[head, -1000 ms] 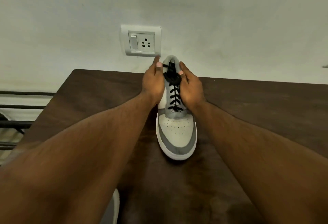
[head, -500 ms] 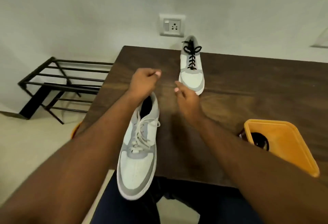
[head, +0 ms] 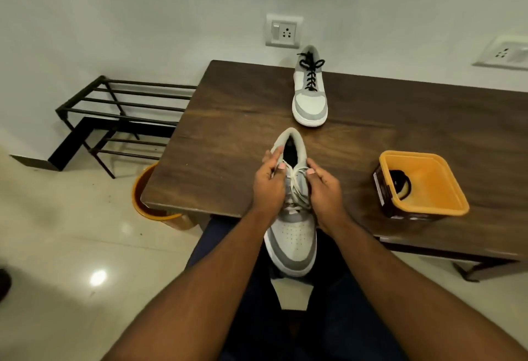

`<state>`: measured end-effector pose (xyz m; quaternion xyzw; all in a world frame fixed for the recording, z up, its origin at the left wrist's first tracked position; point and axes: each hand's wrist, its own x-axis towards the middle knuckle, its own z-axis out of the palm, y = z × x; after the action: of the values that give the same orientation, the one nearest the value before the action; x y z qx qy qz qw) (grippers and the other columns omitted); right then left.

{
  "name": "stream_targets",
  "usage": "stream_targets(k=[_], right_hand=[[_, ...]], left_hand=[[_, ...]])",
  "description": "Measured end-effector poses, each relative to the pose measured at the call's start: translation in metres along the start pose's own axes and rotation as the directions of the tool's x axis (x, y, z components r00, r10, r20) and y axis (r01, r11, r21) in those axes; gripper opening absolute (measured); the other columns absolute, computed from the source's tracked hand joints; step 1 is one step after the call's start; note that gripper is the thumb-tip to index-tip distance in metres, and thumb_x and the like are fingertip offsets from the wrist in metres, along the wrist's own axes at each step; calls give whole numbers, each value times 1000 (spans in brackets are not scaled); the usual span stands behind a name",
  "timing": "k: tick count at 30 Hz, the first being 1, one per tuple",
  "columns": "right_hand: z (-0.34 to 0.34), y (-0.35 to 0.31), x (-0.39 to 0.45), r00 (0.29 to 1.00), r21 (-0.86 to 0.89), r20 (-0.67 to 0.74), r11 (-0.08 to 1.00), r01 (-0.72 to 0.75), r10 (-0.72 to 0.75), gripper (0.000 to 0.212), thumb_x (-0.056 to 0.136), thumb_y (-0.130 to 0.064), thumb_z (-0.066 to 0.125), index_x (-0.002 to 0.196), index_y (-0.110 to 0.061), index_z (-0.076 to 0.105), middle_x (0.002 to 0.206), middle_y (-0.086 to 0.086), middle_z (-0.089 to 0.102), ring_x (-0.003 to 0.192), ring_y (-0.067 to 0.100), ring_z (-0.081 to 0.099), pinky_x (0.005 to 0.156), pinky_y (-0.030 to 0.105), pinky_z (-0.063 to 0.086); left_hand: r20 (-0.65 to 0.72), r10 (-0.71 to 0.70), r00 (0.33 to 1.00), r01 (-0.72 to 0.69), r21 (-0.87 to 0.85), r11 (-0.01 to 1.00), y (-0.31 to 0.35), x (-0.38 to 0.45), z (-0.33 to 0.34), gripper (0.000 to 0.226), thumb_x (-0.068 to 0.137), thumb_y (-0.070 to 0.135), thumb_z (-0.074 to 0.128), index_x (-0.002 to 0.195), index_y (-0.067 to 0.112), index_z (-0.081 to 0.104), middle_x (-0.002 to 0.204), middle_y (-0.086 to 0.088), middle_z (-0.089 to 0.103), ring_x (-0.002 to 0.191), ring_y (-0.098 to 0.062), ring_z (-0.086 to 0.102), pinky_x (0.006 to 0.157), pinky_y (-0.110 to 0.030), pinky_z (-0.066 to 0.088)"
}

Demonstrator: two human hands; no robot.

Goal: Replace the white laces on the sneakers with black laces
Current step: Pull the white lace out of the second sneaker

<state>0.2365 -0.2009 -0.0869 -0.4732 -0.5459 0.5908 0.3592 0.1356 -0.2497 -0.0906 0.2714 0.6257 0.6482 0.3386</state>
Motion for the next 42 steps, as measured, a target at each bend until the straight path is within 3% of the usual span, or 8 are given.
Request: stream_targets(k=[6,13,18,23,28,36,40,42], right_hand=[[-46,-16,-17,980,-275,-82,950,152,-180,29,89,-18,68,117,-14,67,113,-3,65,95,2,62,81,15,48],[-35,-4,-42,918,-555,182,734,391,-351,36,76,-26,80,109,-17,68,101,-2,64,90,10,60,77,24,49],[-36,0,-44,902,-548,136,728,413,-409,9,83,-16,74,87,-8,71,86,0,66,79,12,60,73,31,50],[-46,-1,-44,950,-437,84,845,308,-302,6,85,-15,70,83,-10,73,74,-4,69,66,1,60,63,23,51],[-46,3,-45,958,-457,122,842,288,-261,6,85,-17,72,81,-12,71,74,-6,68,65,-5,57,60,7,41],[-44,3,-53,965,-387,93,884,262,-245,24,80,-7,76,103,-9,68,92,-8,66,82,-9,60,74,2,46],[-40,6,-50,966,-445,69,859,253,-248,25,81,-16,77,105,-11,72,99,-2,71,89,8,66,82,22,54],[-37,8,-49,963,-480,58,839,257,-262,14,82,-18,76,94,-12,74,93,0,71,85,12,66,79,29,55]], left_hand=[[60,73,996,-83,192,978,-4,-10,5,23,100,14,50,111,17,70,149,-8,43,140,-3,30,112,-26,34],[296,-66,953,-95,497,863,38,12,-8,30,94,6,53,114,14,72,158,-6,29,143,-10,28,101,-12,24],[339,14,941,-169,431,886,44,11,-15,13,86,4,68,86,17,72,101,10,64,100,7,52,92,-30,43],[107,73,992,-99,266,959,27,-5,-11,21,92,1,60,80,19,62,127,5,57,103,-16,63,84,-30,53],[-149,-114,982,100,-99,990,16,-15,-6,14,103,17,45,94,23,53,99,4,64,83,-18,62,69,-33,50],[-401,-595,696,190,-696,692,30,-15,-34,34,101,14,21,130,10,39,132,-14,47,102,-37,63,74,-51,59],[-806,-376,458,25,-410,912,34,-16,-56,16,101,22,44,117,21,47,141,-5,37,113,-21,53,74,-28,57],[-868,-68,491,102,-20,995,32,-24,-60,35,96,27,56,129,22,44,152,-4,22,128,-24,40,87,-22,48]])
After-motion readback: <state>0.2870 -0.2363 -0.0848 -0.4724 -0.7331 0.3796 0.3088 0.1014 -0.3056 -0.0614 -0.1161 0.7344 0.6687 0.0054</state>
